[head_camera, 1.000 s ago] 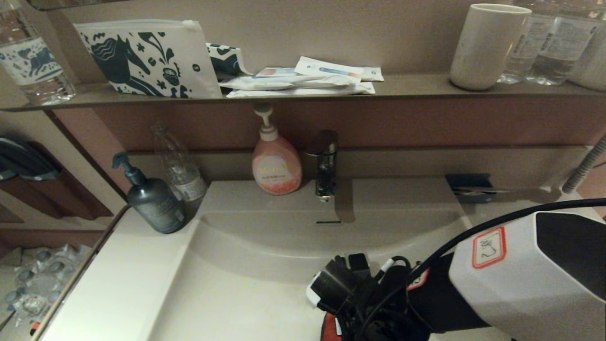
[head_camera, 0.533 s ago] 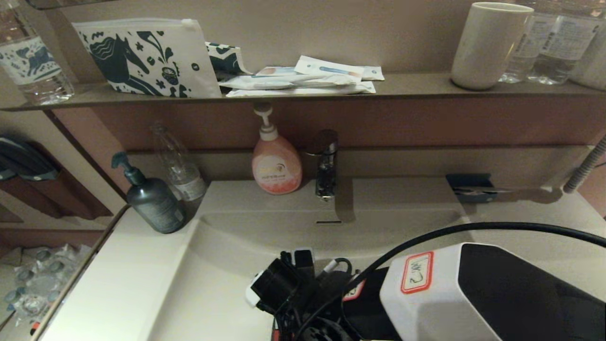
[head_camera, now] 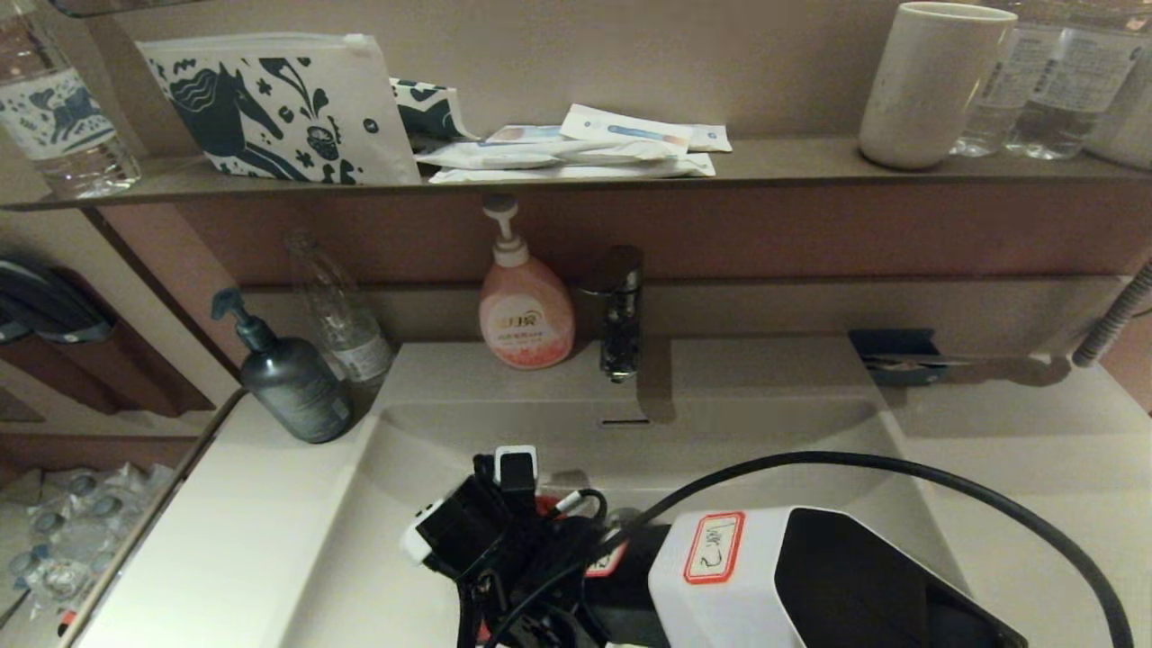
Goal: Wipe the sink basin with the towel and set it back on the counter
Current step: Wipe the sink
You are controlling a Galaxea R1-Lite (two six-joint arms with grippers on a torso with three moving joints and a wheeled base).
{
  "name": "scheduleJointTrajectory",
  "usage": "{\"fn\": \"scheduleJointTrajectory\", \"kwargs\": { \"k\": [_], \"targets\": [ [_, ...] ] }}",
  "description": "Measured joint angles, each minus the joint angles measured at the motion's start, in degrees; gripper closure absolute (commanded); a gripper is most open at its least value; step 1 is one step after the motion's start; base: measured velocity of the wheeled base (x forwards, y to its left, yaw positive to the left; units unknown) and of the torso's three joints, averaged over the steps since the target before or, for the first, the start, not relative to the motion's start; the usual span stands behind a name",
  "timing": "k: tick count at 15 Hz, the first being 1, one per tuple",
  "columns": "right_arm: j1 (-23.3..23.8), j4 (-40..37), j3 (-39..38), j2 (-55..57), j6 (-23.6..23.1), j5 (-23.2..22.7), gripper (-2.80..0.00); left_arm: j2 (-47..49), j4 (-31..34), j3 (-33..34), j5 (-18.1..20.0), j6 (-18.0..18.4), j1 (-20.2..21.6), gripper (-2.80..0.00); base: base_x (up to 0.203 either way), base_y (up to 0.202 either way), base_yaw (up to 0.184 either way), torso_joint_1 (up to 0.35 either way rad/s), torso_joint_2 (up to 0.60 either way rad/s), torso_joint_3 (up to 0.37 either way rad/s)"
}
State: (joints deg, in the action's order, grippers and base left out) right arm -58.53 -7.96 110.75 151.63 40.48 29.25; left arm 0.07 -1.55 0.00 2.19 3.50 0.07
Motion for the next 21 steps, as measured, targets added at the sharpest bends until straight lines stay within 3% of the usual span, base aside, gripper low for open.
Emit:
{"fn": "scheduleJointTrajectory", "kwargs": {
  "k": [2,7,21],
  "targets": [
    [1.7,4.3,-0.1,-0.1,-0.6,0.2,0.00,0.0,0.0,0.0,0.0,0.0,0.0,0.00,0.000,0.000,0.000,0.000,0.00,0.000],
    [4.6,4.9,-3.3,-2.2,-2.4,2.1,0.00,0.0,0.0,0.0,0.0,0.0,0.0,0.00,0.000,0.000,0.000,0.000,0.00,0.000],
    [17.0,10.0,-31.7,-15.6,-3.6,4.1,0.00,0.0,0.0,0.0,0.0,0.0,0.0,0.00,0.000,0.000,0.000,0.000,0.00,0.000]
  ]
}}
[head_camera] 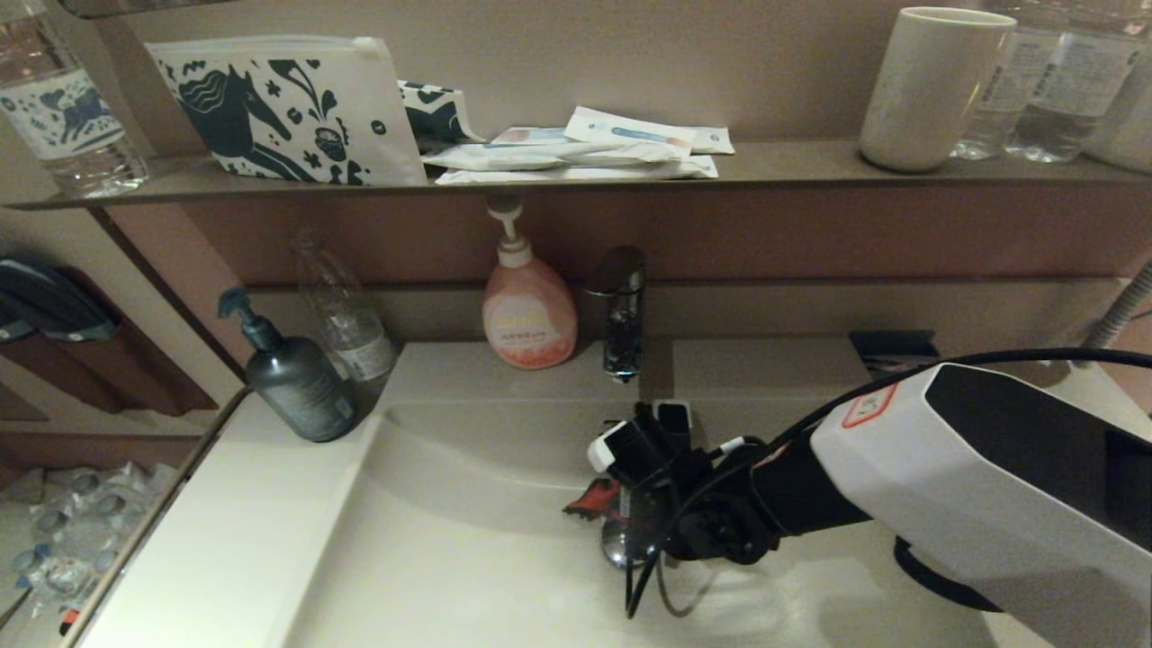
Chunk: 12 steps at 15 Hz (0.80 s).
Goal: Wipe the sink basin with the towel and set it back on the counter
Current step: Wipe the sink
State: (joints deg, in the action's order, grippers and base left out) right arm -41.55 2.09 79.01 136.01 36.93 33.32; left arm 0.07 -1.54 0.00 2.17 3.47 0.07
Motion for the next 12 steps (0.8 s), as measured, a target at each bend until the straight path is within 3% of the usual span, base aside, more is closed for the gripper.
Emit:
{"fn": "scheduleJointTrajectory", "kwargs": {
  "k": [4,9,12],
  "targets": [
    [4.4,0.9,-8.7,-5.2,-0.1,0.0,0.00,0.0,0.0,0.0,0.0,0.0,0.0,0.00,0.000,0.000,0.000,0.000,0.00,0.000],
    [9.3,0.3,-17.3,-11.0,-4.9,0.1,0.00,0.0,0.0,0.0,0.0,0.0,0.0,0.00,0.000,0.000,0.000,0.000,0.00,0.000],
    [9.5,-8.0,-20.9,-13.2,-5.1,0.4,0.00,0.0,0.0,0.0,0.0,0.0,0.0,0.00,0.000,0.000,0.000,0.000,0.00,0.000]
  ]
}}
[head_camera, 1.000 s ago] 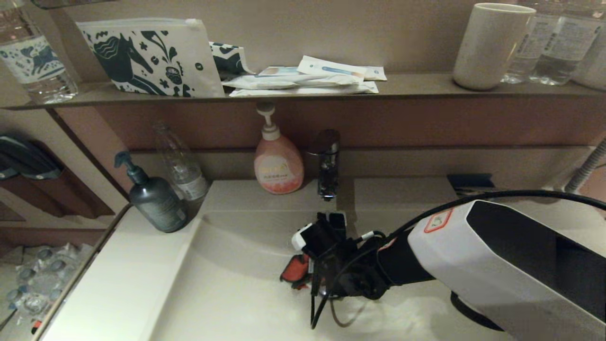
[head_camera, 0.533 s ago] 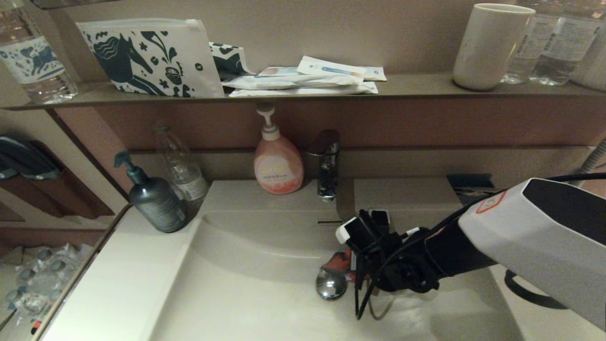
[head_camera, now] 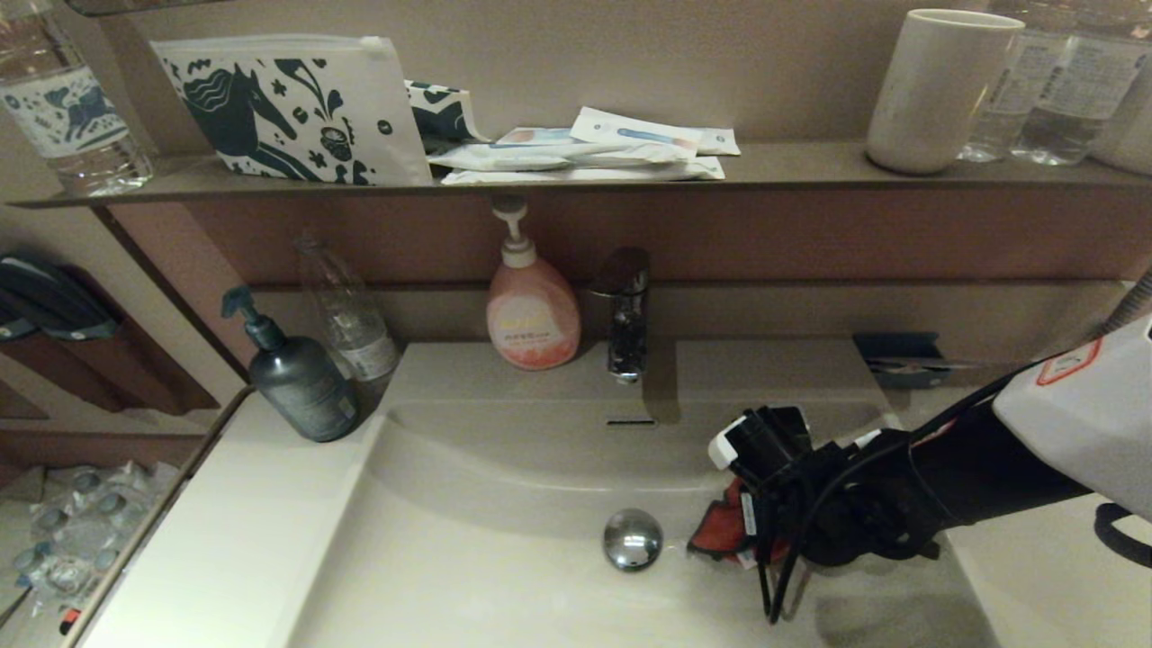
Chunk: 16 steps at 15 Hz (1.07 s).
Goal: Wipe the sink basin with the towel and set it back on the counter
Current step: Wipe the sink
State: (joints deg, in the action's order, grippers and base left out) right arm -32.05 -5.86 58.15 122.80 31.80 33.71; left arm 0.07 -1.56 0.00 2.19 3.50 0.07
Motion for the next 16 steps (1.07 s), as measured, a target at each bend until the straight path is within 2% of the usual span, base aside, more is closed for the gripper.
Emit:
{"fn": "scheduleJointTrajectory", "kwargs": {
  "k": [4,10,13,16],
  "targets": [
    [-1.9,-9.0,-0.1,-1.6,2.3,-1.5,0.00,0.0,0.0,0.0,0.0,0.0,0.0,0.00,0.000,0.000,0.000,0.000,0.00,0.000],
    [-14.0,-15.2,-2.5,0.6,10.6,-8.4,0.00,0.0,0.0,0.0,0.0,0.0,0.0,0.00,0.000,0.000,0.000,0.000,0.00,0.000],
    [-18.3,-16.2,0.8,2.8,12.6,-11.1,0.00,0.0,0.0,0.0,0.0,0.0,0.0,0.00,0.000,0.000,0.000,0.000,0.00,0.000],
    [-20.4,-16.0,6.8,4.7,13.5,-13.0,0.00,0.0,0.0,0.0,0.0,0.0,0.0,0.00,0.000,0.000,0.000,0.000,0.00,0.000]
  ]
}}
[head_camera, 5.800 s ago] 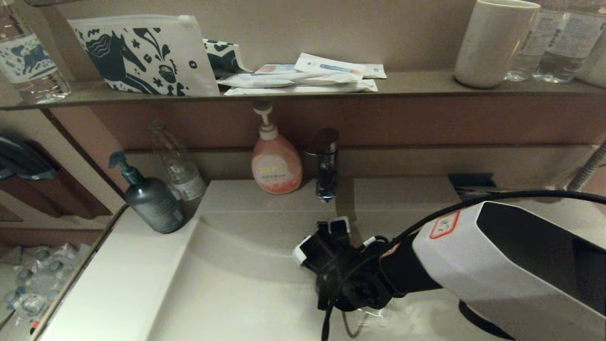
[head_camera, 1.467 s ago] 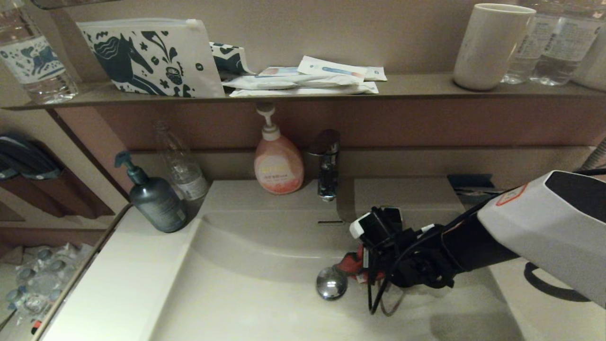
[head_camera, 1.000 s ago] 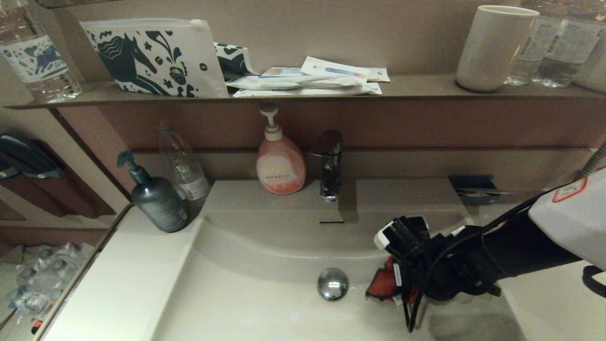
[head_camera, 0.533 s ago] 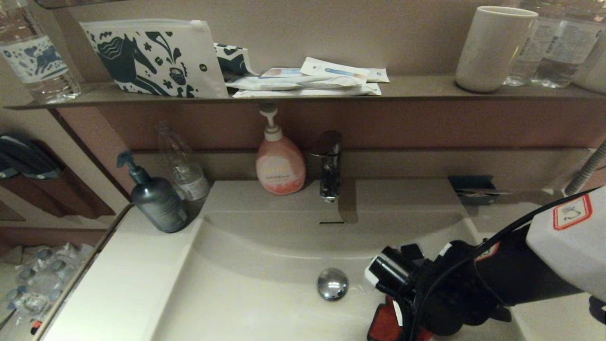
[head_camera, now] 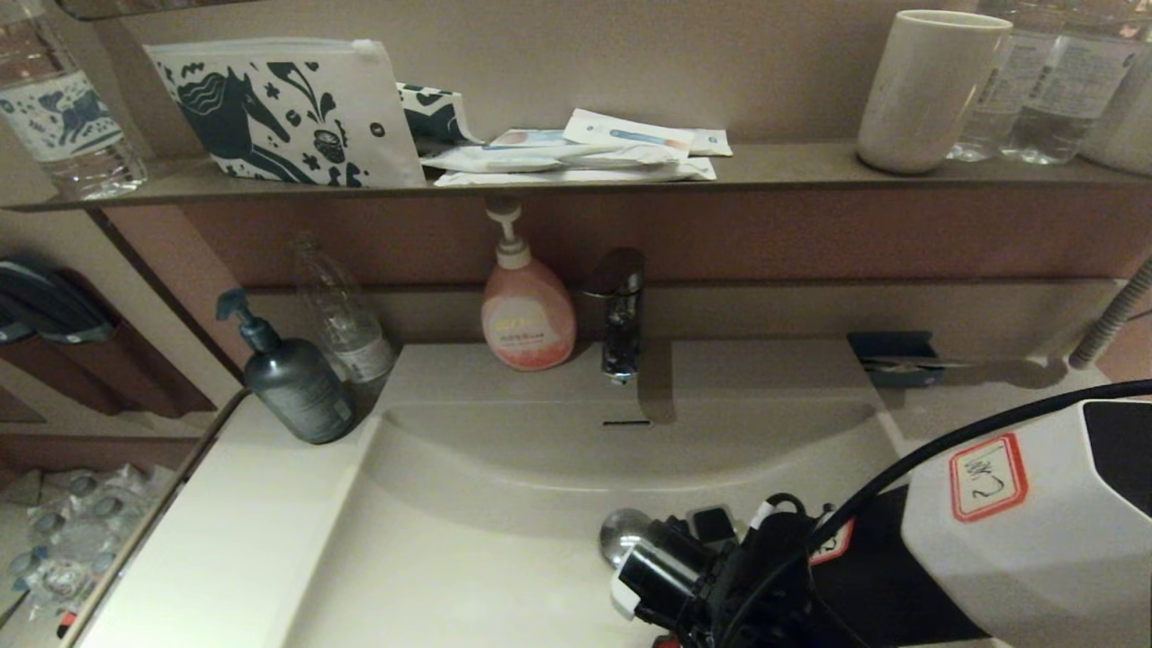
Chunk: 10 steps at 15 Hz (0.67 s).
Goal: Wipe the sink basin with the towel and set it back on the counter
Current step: Wipe the sink
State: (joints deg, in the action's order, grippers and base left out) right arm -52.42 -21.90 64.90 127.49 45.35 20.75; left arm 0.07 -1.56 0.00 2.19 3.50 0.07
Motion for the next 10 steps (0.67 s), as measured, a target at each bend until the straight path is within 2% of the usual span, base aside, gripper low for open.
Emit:
{"fn": "scheduleJointTrajectory", "kwargs": {
  "k": [4,7,10],
  "targets": [
    [-1.7,4.8,6.9,0.6,1.3,0.8,0.00,0.0,0.0,0.0,0.0,0.0,0.0,0.00,0.000,0.000,0.000,0.000,0.00,0.000],
    [-2.3,4.6,6.8,-2.0,1.0,1.4,0.00,0.0,0.0,0.0,0.0,0.0,0.0,0.00,0.000,0.000,0.000,0.000,0.00,0.000],
    [-1.9,0.5,4.3,-6.4,0.7,5.0,0.00,0.0,0.0,0.0,0.0,0.0,0.0,0.00,0.000,0.000,0.000,0.000,0.00,0.000]
  ]
}}
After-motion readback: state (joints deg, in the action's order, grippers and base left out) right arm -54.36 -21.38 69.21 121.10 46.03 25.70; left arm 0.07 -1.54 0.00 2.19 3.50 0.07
